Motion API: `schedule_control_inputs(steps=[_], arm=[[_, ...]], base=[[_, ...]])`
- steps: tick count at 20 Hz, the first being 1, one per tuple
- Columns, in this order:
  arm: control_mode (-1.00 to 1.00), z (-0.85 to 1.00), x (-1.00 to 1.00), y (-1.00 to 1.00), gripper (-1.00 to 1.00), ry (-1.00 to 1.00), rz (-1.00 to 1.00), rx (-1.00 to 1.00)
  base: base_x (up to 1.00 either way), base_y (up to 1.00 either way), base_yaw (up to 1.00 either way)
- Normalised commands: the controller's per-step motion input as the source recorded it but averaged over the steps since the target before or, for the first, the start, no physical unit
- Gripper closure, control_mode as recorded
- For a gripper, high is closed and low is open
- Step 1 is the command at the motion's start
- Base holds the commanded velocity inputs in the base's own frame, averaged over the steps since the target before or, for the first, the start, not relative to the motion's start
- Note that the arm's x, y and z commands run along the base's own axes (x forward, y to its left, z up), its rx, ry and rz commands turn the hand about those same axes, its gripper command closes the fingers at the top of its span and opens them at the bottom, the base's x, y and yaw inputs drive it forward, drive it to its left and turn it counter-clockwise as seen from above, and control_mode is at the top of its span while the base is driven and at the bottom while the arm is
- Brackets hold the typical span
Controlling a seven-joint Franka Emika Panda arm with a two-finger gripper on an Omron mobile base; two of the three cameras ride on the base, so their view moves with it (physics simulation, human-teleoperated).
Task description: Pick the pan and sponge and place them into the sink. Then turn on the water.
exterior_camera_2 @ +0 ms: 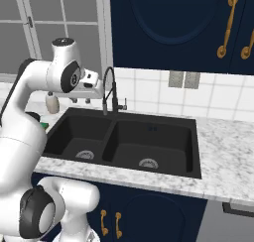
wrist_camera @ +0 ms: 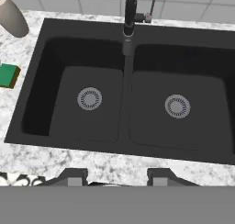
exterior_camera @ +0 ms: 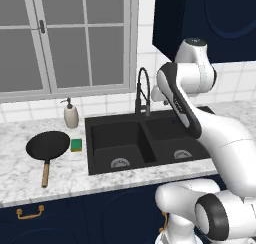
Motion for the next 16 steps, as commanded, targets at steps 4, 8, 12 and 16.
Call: schedule_control_inputs(steps=[4,8,12,16], arm=[[-1.00,-0.31,-0.07,0.61,-1.00,0.01,0.00,-0.02],[-1.00,-0.35,0.00,1.00,-1.00,0.09,0.00,-0.04],[-1.00,-0.41,0.02,1.00,-1.00,0.10,0.00,-0.01],[-1.00,-0.43,0.13,1.00,-1.00,0.10,0.00,0.00]], base=[[0.00,0.00,0.00],[0.00,0.00,0.00],[0.00,0.00,0.00],[0.00,0.00,0.00]])
